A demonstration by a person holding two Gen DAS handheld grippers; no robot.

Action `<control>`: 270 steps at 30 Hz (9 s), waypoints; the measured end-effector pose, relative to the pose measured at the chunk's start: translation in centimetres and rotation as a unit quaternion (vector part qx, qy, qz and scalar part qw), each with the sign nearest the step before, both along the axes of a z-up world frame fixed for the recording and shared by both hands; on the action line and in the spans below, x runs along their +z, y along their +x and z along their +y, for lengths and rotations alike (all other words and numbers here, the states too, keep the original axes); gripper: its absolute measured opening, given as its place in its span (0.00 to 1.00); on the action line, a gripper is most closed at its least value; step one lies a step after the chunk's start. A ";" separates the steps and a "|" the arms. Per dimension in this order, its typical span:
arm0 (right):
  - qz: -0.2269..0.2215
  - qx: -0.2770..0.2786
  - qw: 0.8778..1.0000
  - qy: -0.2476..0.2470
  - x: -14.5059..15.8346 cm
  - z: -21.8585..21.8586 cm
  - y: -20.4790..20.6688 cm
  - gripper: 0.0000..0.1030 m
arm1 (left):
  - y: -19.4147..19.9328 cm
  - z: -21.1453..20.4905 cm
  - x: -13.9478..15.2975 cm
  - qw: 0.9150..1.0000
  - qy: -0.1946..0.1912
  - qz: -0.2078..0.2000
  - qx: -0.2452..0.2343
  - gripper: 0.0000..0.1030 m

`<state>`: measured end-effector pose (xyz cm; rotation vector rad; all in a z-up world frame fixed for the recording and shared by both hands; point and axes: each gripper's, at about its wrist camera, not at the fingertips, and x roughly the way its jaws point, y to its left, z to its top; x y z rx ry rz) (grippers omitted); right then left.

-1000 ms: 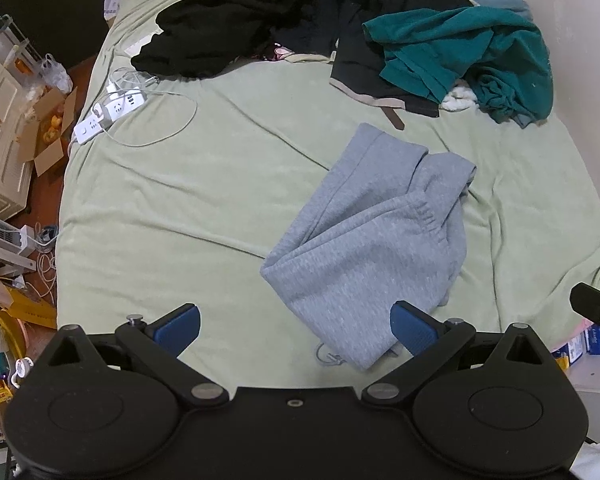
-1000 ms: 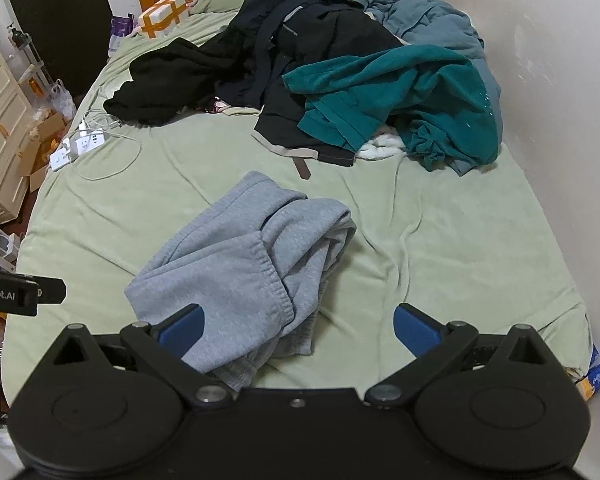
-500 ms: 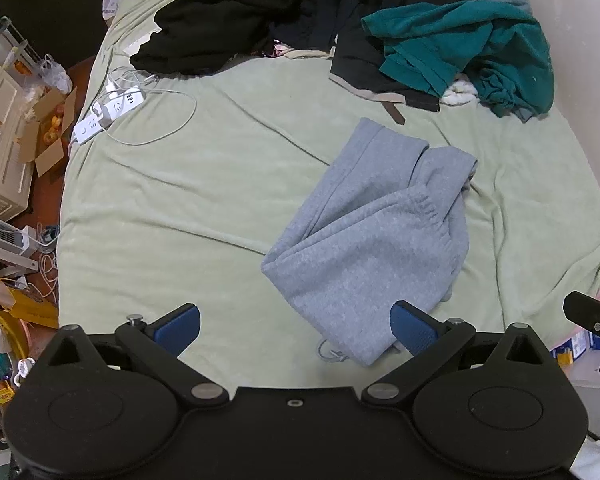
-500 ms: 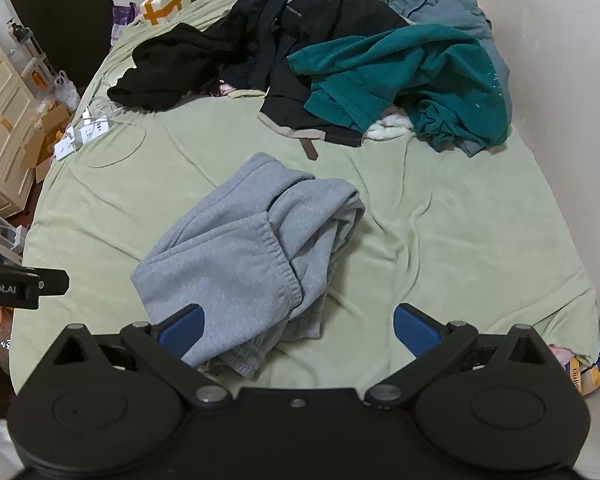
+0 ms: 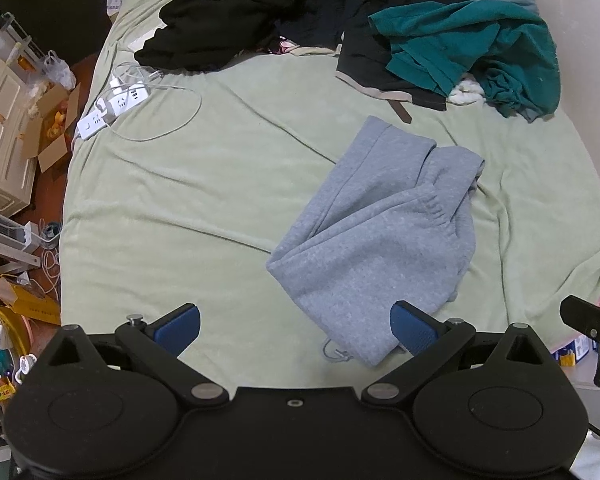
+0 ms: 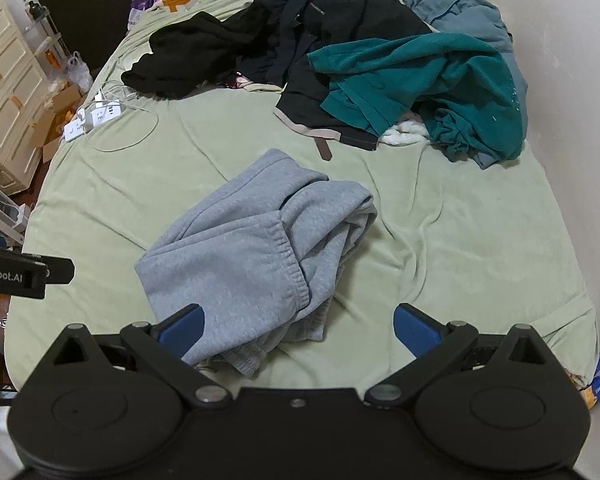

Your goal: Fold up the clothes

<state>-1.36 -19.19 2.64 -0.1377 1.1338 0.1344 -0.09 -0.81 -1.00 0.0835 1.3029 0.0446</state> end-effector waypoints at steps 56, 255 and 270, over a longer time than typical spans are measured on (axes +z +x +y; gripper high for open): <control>0.096 -0.062 0.979 0.169 -20.8 3.0 -1.0 0.81 | 4.0 8.3 -16.6 0.992 -0.116 0.037 -0.034 0.93; -0.044 -0.223 0.972 0.052 -25.2 1.8 1.4 0.45 | 24.1 -2.5 -14.1 0.917 -0.030 -0.062 -0.392 0.09; -0.017 -0.248 0.964 0.090 -26.9 2.3 3.0 0.06 | 23.8 -0.9 -15.1 0.928 -0.057 -0.052 -0.366 0.08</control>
